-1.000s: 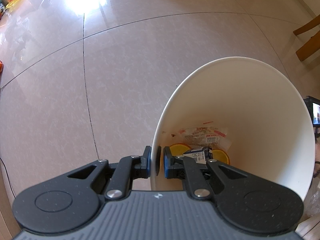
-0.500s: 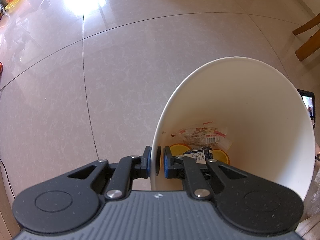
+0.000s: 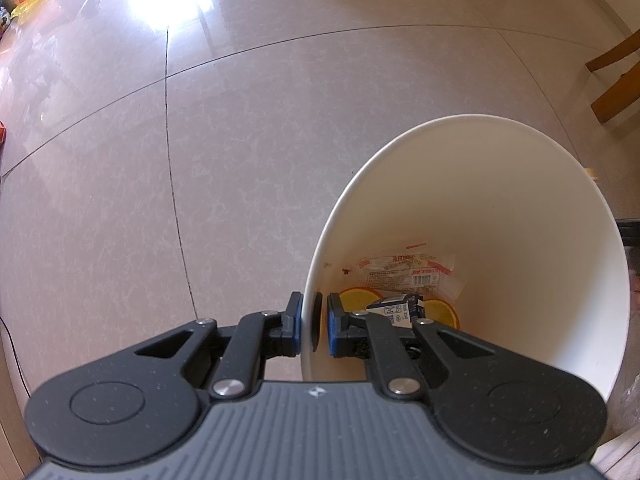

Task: Collect trash
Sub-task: 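Carry the milk-tea cup over the bin and release it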

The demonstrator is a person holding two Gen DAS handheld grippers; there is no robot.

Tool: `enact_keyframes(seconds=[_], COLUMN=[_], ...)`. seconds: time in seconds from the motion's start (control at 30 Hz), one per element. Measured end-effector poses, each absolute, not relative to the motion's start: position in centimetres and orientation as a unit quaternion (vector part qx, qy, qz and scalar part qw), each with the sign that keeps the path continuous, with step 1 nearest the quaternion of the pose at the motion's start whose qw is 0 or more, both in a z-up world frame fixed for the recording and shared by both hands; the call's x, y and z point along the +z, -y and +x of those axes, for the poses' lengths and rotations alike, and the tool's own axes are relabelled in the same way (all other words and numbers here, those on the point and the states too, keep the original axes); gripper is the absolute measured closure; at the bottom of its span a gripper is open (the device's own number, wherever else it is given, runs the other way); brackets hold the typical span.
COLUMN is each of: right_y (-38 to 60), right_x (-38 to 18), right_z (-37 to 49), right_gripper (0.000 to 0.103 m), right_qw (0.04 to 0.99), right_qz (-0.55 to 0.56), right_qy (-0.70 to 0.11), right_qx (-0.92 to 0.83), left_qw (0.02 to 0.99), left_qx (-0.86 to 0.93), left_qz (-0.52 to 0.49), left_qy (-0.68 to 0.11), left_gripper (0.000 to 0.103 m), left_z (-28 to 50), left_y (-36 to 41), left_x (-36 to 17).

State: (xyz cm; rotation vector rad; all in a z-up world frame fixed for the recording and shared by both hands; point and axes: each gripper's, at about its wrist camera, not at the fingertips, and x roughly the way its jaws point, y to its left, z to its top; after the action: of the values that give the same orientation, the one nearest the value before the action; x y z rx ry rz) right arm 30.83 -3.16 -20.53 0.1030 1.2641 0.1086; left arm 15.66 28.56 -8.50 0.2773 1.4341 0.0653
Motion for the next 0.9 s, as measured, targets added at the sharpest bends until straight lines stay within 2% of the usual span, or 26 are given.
enact_keyframes(seconds=[0.53, 0.77, 0.8, 0.83, 0.9], right_y=[-1.4, -7.4, -8.1, -8.8, -9.7], right_x=[-0.4, 2.0, 1.9, 1.8, 2.6], right_z=[24.0, 21.8, 21.7, 21.6, 20.9], right_gripper=[0.029, 0.029, 0.027, 0.019, 0.017], right_qw=[0.833, 0.824, 0.822, 0.819, 0.815], right_qz=[0.015, -0.002, -0.005, -0.006, 0.0], right_qy=[-0.518, -0.512, -0.514, -0.519, -0.521], right_qx=[0.192, 0.243, 0.245, 0.246, 0.251], left_qw=[0.745, 0.745, 0.746, 0.746, 0.746], left_qx=[0.035, 0.039, 0.039, 0.04, 0.04], left_qz=[0.139, 0.148, 0.146, 0.144, 0.145], left_qy=[-0.652, -0.649, -0.649, -0.649, -0.648], left_gripper=[0.093, 0.093, 0.093, 0.093, 0.093], left_z=[15.5, 15.4, 15.4, 15.4, 15.3], left_y=[-27.9, -27.6, -27.6, -27.6, -27.6], left_x=[-8.5, -8.6, -8.6, -8.5, -8.5])
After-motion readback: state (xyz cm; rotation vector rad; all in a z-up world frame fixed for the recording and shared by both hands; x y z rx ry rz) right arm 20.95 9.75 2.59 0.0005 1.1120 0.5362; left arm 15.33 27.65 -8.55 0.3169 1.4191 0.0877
